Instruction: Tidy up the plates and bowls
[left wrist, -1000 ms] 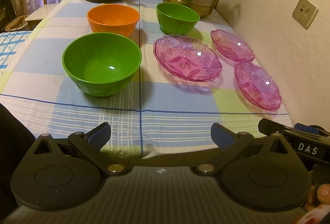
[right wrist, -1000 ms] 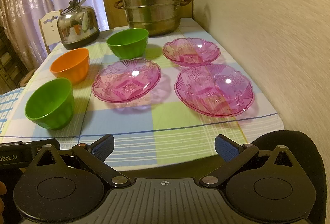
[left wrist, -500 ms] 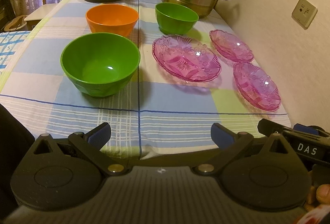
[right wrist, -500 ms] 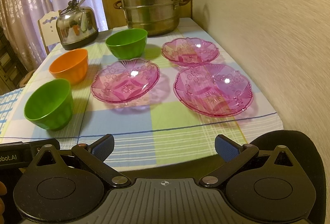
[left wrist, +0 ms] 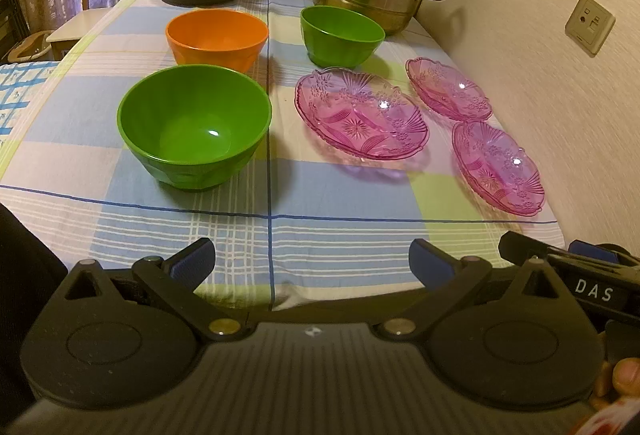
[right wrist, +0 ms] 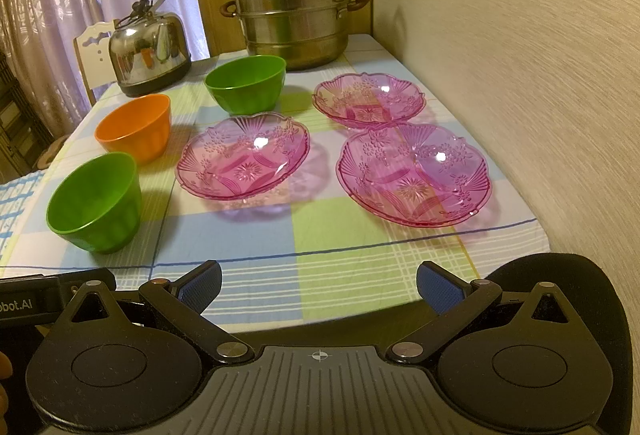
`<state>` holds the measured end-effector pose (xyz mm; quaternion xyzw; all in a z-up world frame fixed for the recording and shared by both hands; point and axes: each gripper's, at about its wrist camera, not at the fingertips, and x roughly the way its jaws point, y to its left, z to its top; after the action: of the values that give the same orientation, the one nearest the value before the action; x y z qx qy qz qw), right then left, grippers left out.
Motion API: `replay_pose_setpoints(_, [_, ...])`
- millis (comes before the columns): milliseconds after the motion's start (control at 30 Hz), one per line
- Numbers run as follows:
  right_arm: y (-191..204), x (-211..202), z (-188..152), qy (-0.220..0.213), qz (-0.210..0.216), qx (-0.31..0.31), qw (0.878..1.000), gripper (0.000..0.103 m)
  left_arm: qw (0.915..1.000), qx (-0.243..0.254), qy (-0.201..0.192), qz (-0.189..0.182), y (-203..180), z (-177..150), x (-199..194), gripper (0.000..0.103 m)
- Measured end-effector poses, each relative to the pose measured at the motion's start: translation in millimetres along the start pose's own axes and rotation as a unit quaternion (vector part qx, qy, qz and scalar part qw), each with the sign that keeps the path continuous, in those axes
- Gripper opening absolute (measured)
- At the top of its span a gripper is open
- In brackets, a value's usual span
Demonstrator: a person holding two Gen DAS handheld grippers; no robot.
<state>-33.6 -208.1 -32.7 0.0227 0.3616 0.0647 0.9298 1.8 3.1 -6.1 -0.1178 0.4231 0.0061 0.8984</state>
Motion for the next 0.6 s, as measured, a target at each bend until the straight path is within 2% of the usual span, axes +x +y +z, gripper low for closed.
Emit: replay_pose_setpoints(600, [0.1,0.3,-0.3,0.000,0.000,0.000,1.000,0.103,1.0000,0.000,-0.001,-0.001,-0.1,0.0,-1.2,0.102])
